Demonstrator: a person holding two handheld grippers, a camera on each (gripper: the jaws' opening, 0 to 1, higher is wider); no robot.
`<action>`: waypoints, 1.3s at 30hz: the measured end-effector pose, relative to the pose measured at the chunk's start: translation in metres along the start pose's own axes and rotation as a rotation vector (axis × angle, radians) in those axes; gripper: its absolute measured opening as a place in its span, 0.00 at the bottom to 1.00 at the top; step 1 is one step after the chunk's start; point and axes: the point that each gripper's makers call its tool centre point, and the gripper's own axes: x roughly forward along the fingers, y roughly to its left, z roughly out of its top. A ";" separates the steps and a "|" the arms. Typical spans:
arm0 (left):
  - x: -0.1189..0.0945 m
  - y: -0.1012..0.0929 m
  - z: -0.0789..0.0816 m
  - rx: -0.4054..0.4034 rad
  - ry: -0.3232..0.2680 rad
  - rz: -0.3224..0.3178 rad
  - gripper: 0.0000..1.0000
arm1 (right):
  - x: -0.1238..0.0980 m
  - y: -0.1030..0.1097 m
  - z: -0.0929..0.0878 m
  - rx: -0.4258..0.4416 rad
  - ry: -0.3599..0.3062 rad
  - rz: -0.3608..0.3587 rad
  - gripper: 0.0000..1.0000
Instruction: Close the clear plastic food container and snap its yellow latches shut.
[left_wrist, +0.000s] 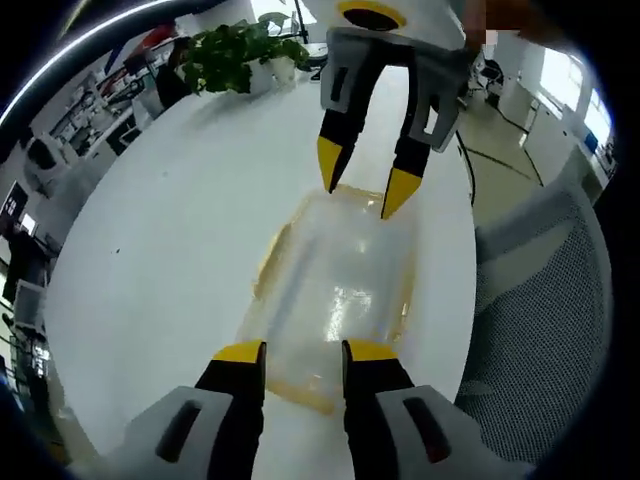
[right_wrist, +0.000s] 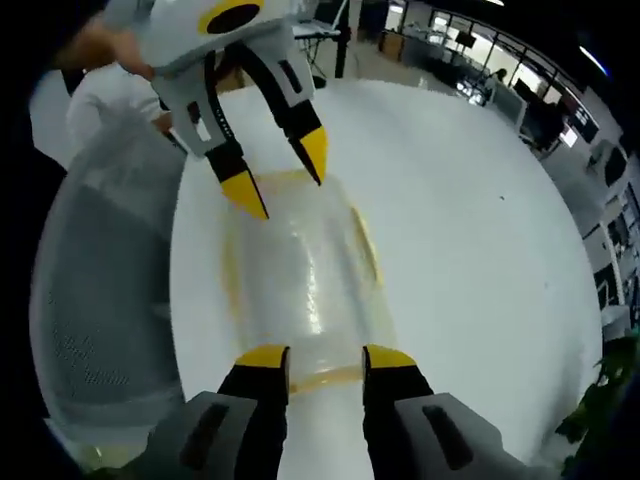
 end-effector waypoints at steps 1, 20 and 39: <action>0.000 -0.001 0.003 0.002 -0.017 -0.010 0.29 | -0.001 -0.001 0.003 0.009 -0.015 0.001 0.24; 0.008 -0.022 0.022 0.109 -0.058 -0.120 0.18 | 0.007 -0.006 0.040 0.078 -0.120 0.064 0.13; 0.006 -0.036 0.015 0.136 -0.026 -0.136 0.25 | 0.019 -0.027 0.049 0.091 -0.124 0.039 0.16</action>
